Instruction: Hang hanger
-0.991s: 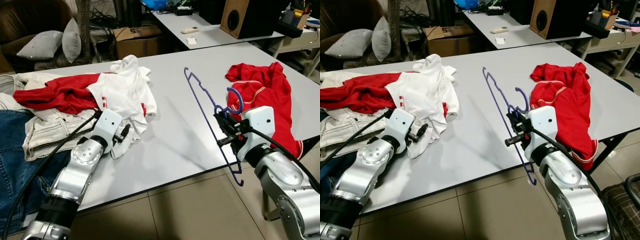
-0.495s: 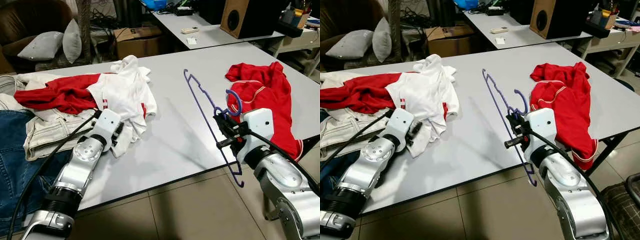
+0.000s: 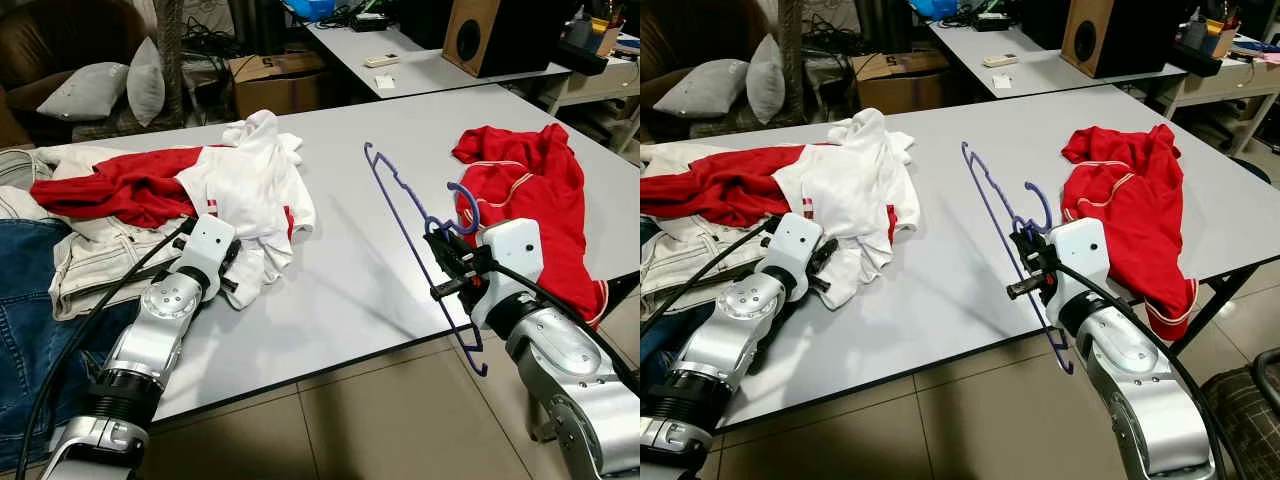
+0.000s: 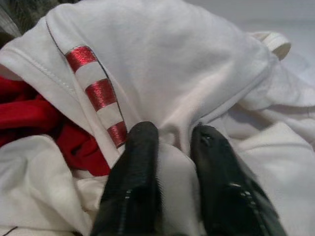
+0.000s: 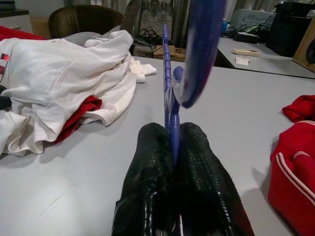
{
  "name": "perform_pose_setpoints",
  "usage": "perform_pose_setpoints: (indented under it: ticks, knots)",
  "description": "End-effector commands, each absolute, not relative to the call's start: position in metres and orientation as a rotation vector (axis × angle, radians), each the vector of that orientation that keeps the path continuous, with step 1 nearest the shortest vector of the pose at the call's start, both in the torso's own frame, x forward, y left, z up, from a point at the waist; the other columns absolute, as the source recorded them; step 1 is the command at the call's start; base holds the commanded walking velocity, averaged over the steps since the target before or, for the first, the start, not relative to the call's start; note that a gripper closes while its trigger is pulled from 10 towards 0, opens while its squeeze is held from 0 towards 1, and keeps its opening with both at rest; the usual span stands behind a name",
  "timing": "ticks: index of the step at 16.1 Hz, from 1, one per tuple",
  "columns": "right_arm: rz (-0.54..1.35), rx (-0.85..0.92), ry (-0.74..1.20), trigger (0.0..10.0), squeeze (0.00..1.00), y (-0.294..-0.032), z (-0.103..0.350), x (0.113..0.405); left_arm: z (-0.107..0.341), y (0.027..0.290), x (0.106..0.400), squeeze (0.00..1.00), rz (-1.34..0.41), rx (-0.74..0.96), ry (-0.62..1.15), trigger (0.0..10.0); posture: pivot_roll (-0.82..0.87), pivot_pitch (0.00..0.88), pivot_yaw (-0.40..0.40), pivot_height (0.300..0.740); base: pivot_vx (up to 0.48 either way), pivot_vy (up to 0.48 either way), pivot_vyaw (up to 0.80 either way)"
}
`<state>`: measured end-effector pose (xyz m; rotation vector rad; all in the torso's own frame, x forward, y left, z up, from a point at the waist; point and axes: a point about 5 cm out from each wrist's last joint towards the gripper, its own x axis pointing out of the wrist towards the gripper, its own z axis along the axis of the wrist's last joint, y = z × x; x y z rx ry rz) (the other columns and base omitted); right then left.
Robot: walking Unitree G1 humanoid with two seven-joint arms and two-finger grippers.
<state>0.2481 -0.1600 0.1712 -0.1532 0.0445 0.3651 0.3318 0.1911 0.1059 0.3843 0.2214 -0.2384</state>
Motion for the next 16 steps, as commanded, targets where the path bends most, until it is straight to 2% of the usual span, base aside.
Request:
perform_pose_setpoints:
  ticks: [1, 4, 7, 11, 13, 14, 16]
  knots:
    - [0.365, -0.161, 0.032, 10.0, 0.0, -0.16, 0.172, 0.249, 0.107, 0.192, 0.333, 0.0, -0.242, 0.352, 0.215, 0.0, 0.0, 0.0, 0.052, 0.74, 0.0, 0.0, 0.0]
    - [0.36, -0.166, 0.026, 10.0, 0.0, -0.16, 0.172, 0.249, 0.126, 0.177, 0.333, 0.0, -0.386, 0.103, 0.103, 0.0, 0.0, 0.0, 0.055, 0.74, 0.0, 0.0, 0.0]
    - [0.35, -0.165, 0.022, 10.0, 0.0, -0.163, 0.173, 0.249, 0.15, 0.178, 0.332, 0.0, -0.519, -0.088, 0.013, 0.0, 0.0, 0.0, 0.054, 0.74, 0.0, 0.0, 0.0]
    - [0.34, -0.162, 0.014, 10.0, 0.0, -0.166, 0.174, 0.25, 0.205, 0.181, 0.332, 0.0, -0.663, -0.236, -0.174, 0.0, 0.0, 0.0, 0.051, 0.74, 0.0, 0.0, 0.0]
    - [0.344, -0.163, 0.012, 10.0, 0.0, -0.166, 0.174, 0.249, 0.204, 0.181, 0.329, 0.0, -0.717, -0.082, -0.103, 0.0, 0.0, 0.0, 0.058, 0.74, 0.0, 0.0, 0.0]
    - [0.344, -0.164, 0.01, 10.0, 0.0, -0.166, 0.174, 0.249, 0.205, 0.182, 0.325, 0.0, -0.734, -0.1, -0.105, 0.0, 0.0, 0.0, 0.061, 0.74, 0.0, 0.0, 0.0]
    - [0.333, -0.155, 0.008, 10.0, 0.0, -0.168, 0.175, 0.247, 0.237, 0.191, 0.314, 0.0, -0.749, -0.31, -0.261, 0.0, 0.0, 0.0, 0.062, 0.74, 0.0, 0.0, 0.0]
